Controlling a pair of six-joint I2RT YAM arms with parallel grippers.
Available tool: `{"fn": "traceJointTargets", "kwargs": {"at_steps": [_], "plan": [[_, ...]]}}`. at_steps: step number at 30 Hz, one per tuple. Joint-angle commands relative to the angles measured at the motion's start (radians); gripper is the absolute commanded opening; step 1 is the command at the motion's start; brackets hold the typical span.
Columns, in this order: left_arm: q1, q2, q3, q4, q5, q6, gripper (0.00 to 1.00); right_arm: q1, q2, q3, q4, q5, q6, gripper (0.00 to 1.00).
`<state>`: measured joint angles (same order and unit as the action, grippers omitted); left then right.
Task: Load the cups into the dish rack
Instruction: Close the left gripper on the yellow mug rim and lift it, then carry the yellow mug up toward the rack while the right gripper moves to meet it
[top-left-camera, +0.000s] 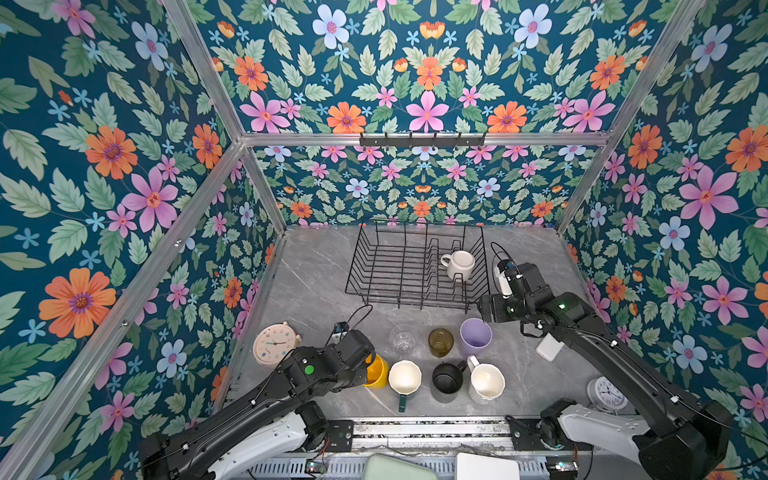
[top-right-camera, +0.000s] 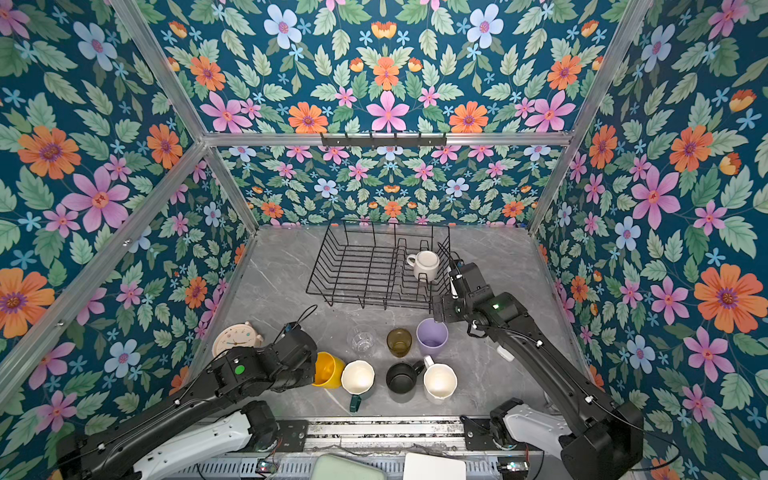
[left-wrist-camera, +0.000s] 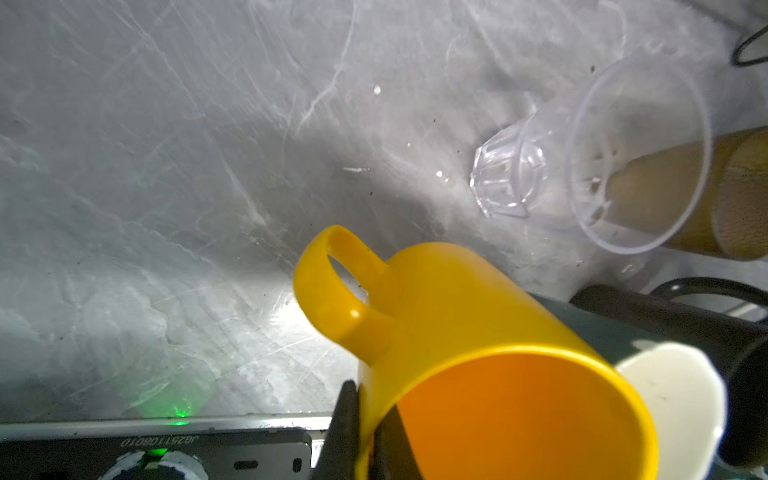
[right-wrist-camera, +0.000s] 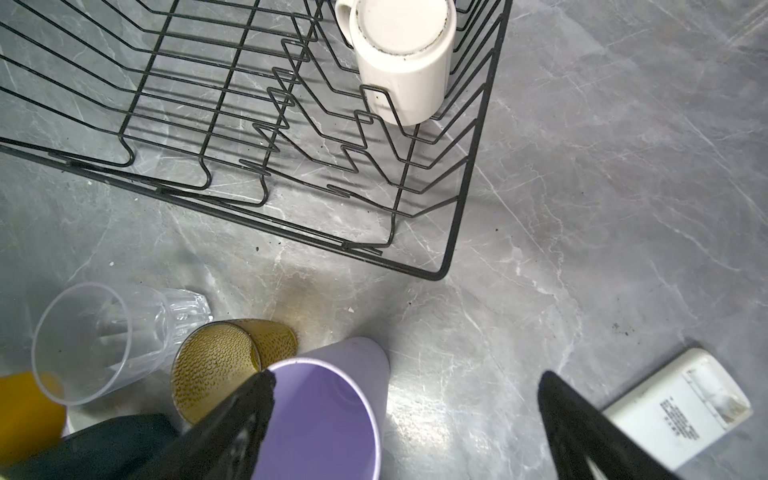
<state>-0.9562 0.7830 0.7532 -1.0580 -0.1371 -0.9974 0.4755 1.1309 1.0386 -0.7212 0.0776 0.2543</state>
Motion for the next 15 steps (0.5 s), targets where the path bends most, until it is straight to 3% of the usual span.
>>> {"fn": "traceJointTargets", "kwargs": {"at_steps": [1, 7, 15], "plan": [[0.0, -0.008, 0.064, -0.039, -0.111, 0.004, 0.0, 0.0, -0.011, 0.005, 0.016, -0.033, 0.009, 0.99], [0.0, -0.005, 0.212, -0.011, -0.247, 0.115, 0.0, 0.0, -0.036, 0.011, 0.054, -0.13, 0.027, 0.99], [0.001, -0.029, 0.2, 0.446, -0.241, 0.526, 0.0, 0.0, -0.09, -0.028, 0.225, -0.457, 0.13, 0.99]]}}
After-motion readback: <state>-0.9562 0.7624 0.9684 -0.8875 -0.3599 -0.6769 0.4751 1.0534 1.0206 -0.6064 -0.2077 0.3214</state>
